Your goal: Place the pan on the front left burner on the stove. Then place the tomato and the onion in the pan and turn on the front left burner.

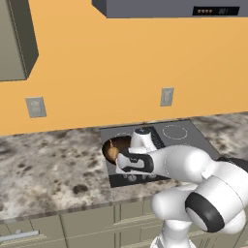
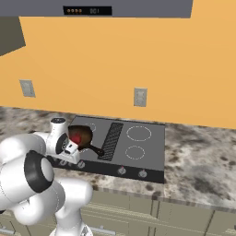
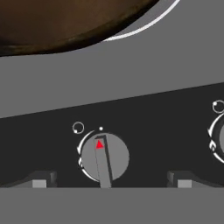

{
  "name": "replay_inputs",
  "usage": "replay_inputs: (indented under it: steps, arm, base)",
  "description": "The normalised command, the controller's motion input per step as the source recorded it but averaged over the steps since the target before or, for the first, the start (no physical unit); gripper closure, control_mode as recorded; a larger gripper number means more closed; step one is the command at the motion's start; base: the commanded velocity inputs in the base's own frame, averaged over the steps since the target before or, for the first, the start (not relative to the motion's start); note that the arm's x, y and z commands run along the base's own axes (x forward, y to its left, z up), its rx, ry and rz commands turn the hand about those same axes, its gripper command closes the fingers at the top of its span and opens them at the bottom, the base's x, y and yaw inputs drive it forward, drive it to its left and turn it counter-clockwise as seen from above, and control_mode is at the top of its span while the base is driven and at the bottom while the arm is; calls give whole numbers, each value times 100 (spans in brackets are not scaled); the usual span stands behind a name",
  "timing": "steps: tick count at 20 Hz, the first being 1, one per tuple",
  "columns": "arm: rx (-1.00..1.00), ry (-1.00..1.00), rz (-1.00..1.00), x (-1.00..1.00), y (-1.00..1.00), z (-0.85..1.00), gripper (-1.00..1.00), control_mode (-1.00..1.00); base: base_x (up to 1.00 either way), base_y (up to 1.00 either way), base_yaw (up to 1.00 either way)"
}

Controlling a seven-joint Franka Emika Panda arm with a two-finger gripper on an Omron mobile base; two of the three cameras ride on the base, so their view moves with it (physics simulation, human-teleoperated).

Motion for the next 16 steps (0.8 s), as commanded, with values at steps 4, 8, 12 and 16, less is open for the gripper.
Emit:
replay_inputs:
  steps: [4,8,12,16]
  arm:
    - [0,-3,0,15,1,-3,-100,-100]
    - [0,0,0,20,4,0,-100,-100]
    - [0,0,0,0,18,0,-100,-100]
    - [0,0,0,0,7,0,-100,-100]
  base:
    - [0,0,0]
    - [0,0,0]
    - [0,0,0]
    - [0,0,0]
